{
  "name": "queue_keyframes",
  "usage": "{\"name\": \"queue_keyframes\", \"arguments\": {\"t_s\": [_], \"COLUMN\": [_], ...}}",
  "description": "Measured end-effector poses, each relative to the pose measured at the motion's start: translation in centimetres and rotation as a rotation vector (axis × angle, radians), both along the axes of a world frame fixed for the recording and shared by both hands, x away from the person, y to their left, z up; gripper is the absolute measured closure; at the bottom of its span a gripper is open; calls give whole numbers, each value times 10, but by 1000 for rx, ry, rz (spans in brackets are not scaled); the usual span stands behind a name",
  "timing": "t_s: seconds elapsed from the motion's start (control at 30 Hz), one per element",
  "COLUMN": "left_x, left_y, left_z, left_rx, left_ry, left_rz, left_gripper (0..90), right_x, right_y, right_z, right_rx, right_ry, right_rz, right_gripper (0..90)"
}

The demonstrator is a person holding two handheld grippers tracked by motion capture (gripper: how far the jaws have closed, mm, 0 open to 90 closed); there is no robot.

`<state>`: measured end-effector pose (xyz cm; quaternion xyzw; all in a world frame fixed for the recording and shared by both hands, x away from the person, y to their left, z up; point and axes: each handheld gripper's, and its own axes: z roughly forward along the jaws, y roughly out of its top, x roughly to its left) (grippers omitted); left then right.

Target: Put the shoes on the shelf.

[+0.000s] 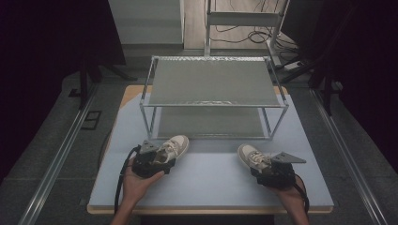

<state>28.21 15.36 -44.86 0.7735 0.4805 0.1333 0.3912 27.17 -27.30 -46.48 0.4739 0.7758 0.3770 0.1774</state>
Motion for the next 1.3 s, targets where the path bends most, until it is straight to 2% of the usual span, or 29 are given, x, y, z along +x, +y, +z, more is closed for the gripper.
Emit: {"name": "queue_keyframes", "arguments": {"t_s": [0.17, 0.43, 0.53, 0.77, 0.97, 1.3], "left_x": [7, 19, 24, 41, 55, 68], "left_y": [-3, -9, -13, -21, -30, -42], "left_z": [1, 2, 3, 4, 4, 6], "left_rx": [9, -28, -29, -58, -50, -60], "left_ry": [-7, -10, -14, -22, -29, -35], "left_rz": [-9, -11, -19, -30, -34, -39], "left_gripper": [304, 304, 304, 304, 304, 304], "right_x": [6, 20, 26, 40, 52, 67], "right_y": [8, 20, 24, 32, 39, 50], "right_z": [6, 10, 10, 15, 19, 22], "right_rx": [5, 12, 18, 23, 12, 7], "right_ry": [-17, -26, -25, -34, -48, -48], "right_rz": [5, 2, 0, -19, -21, -25], "right_gripper": [282, 281, 281, 280, 280, 279]}}
